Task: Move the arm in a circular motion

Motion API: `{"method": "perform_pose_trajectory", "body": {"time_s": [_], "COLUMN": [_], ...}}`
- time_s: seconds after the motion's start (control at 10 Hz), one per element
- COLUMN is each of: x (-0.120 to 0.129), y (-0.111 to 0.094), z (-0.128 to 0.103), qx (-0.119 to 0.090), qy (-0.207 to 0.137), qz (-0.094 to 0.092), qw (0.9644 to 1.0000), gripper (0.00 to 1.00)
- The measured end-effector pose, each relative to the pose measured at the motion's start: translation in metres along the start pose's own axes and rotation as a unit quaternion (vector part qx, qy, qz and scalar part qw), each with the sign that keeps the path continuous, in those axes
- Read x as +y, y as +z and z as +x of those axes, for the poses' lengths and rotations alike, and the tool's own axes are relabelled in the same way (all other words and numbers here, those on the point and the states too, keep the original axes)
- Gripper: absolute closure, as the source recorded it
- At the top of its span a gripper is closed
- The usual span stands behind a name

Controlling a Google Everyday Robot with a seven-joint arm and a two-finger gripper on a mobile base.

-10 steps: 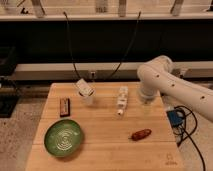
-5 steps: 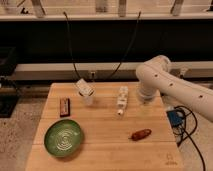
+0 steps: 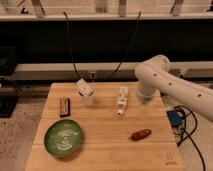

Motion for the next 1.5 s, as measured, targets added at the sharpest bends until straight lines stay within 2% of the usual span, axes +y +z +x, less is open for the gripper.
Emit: {"method": "perform_pose_trajectory", "body": {"time_s": [0.4,1.5], "x": [0.0018,-0.0013], "y": [0.0006,0.0009], "z": [0.0034,0.0082], "qx": [0.000,0.008], "qy": [0.009,0.022], "qz": [-0.008,-0.015], "qw": [0.9999,0.9996], "gripper": [0.20,0.20]}}
